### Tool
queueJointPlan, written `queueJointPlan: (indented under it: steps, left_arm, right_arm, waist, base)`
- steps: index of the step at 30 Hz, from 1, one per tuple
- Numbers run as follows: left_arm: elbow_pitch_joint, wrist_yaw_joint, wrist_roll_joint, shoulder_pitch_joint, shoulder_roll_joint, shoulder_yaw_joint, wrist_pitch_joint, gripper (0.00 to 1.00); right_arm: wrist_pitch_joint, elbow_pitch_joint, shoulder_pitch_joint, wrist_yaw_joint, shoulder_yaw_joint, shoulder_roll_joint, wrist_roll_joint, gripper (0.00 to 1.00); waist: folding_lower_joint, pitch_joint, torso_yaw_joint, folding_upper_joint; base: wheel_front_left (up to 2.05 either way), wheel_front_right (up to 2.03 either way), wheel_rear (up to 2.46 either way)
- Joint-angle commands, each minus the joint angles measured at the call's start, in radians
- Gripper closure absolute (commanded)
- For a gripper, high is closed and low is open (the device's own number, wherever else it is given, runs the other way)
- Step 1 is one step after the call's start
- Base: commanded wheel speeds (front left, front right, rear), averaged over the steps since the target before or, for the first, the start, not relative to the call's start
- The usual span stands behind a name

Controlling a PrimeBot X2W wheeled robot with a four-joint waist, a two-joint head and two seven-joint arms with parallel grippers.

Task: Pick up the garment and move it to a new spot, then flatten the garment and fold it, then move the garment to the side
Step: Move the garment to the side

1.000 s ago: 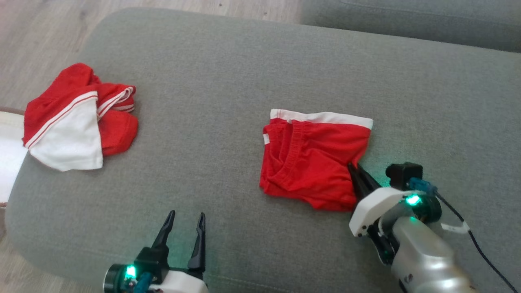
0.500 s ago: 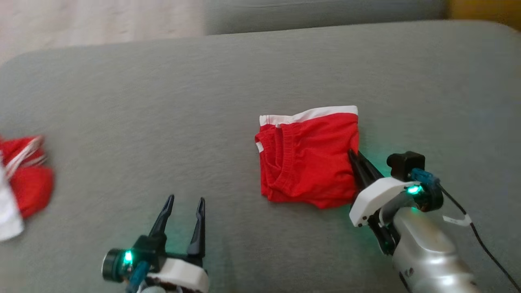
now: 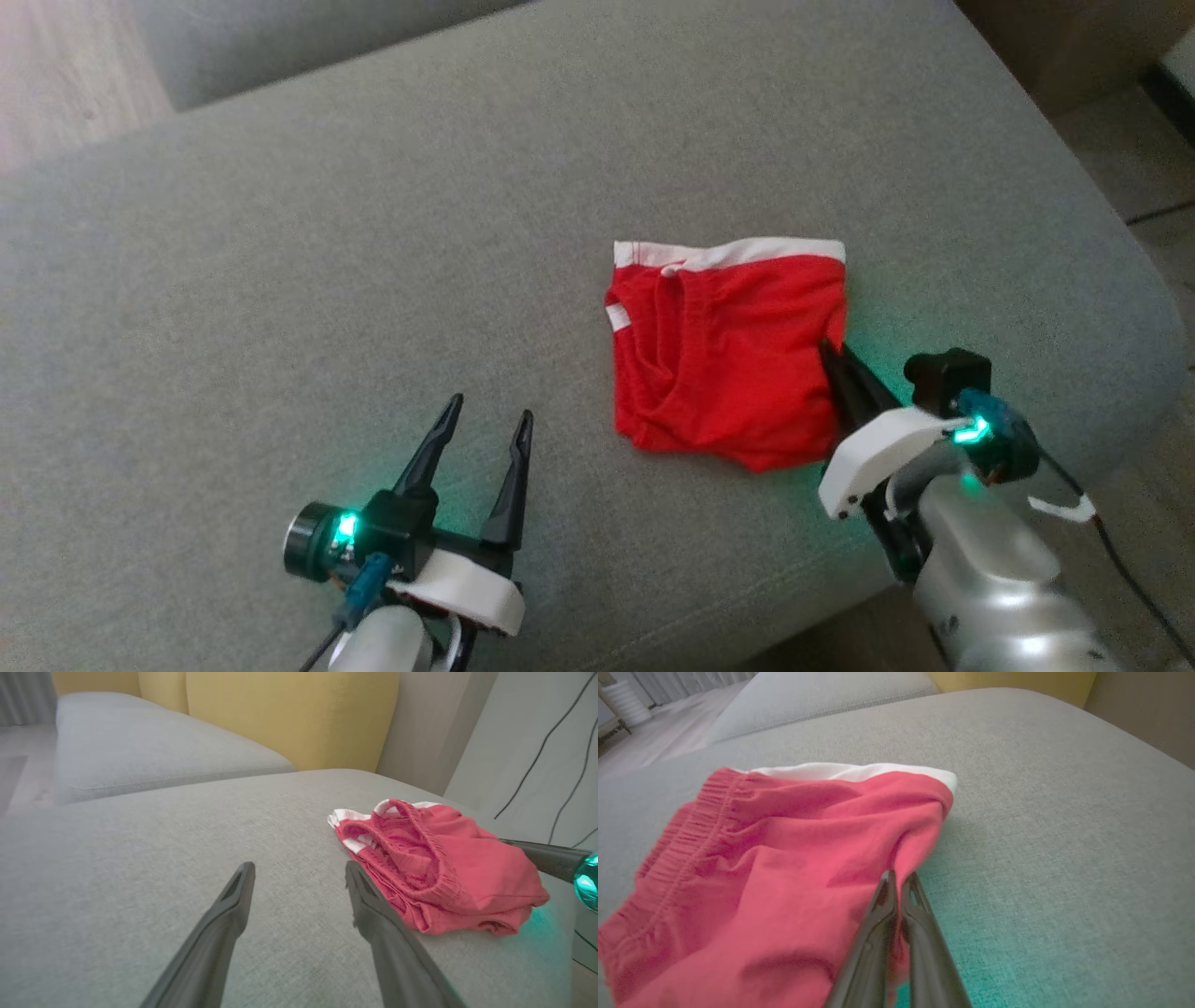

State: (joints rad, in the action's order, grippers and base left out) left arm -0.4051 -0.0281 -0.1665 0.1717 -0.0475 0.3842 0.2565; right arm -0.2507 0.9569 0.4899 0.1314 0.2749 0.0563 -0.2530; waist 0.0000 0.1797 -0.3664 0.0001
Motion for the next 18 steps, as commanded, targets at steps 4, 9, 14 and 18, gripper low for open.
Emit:
queueJointPlan:
  steps: [4,9,14,18]
  left_arm:
    - [0.011,-0.009,0.012,0.044,-0.003,-0.021,0.005,0.0]
    - [-0.004,-0.022,0.052,0.054,-0.003,-0.036,0.005,0.0]
    - [0.003,-0.037,0.071,0.07,-0.004,-0.056,0.005,0.0]
    - [0.012,-0.049,0.078,0.082,-0.003,-0.06,0.005,0.0]
  right_arm:
    - [-0.011,0.01,0.146,-0.001,-0.069,0.001,0.104,1.0]
    - [-0.004,0.075,0.293,-0.001,-0.165,0.063,0.235,1.0]
    - [0.05,0.13,0.4,-0.001,-0.325,0.177,0.382,1.0]
    - [0.092,0.118,0.426,-0.001,-0.481,0.25,0.502,1.0]
  waist:
    - [0.0,0.058,0.03,-0.0001]
    - [0.0,0.1,0.11,-0.0001]
    - [0.0,0.143,0.19,-0.0001]
    - [0.0,0.167,0.234,-0.0001]
  base:
    - [0.0,0.0,0.0]
    - [0.0,0.0,0.0]
    - [0.0,0.0,0.0]
    - [0.0,0.0,0.0]
